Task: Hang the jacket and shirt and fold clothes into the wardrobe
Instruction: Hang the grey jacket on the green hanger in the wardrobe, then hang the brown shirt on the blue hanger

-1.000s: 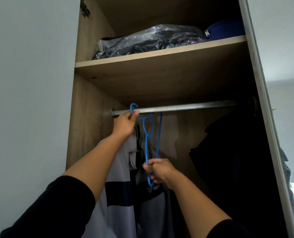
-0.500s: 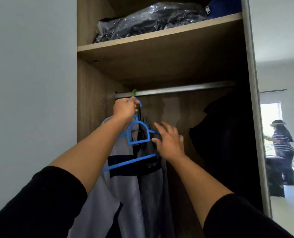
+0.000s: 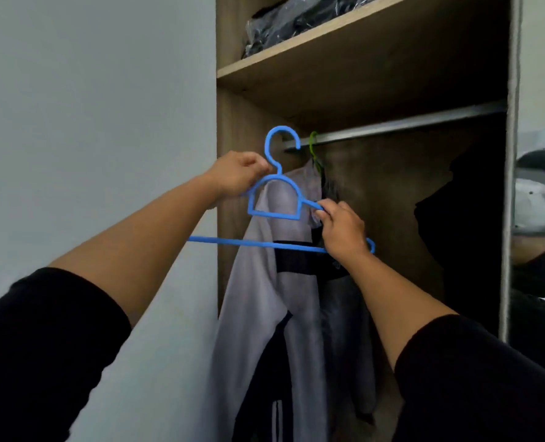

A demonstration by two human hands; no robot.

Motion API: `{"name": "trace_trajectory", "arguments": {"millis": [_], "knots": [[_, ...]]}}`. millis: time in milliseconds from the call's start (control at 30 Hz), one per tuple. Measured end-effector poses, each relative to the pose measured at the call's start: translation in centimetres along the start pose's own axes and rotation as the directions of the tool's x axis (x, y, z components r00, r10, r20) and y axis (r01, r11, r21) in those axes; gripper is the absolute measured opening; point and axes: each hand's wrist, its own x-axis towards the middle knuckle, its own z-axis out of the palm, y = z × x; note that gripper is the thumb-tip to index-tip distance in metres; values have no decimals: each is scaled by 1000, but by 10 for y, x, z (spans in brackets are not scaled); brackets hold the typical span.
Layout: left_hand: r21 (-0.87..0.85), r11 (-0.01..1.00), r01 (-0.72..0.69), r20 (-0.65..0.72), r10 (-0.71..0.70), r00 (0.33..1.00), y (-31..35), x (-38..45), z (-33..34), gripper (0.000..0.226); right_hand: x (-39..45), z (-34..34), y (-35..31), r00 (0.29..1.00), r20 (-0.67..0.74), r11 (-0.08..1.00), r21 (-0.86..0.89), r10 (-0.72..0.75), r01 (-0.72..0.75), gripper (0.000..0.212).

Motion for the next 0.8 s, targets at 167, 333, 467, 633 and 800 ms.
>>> {"name": "trace_trajectory", "arguments": {"millis": [167, 333, 467, 633, 800], "knots": [[462, 887, 11, -24, 0, 1000, 10, -66, -29, 28, -18, -12, -14, 997, 57, 994, 93, -54, 49, 26], [614, 777, 138, -133, -71, 989, 24, -143, -53, 33, -53, -24, -31, 985, 138, 984, 163, -99, 76, 26], [674, 691, 260, -254, -114, 961, 47, -204, -81, 34, -79, -31, -75, 959, 198, 942, 307, -201, 134, 26], [710, 580, 400, -394, -144, 908, 89, -277, -127, 33, -114, -43, -142, 926, 209, 864, 466, -314, 188, 24], [699, 467, 542, -525, -180, 832, 133, -363, -170, 29, -166, -61, -211, 842, 275, 738, 645, -465, 197, 19]]}}
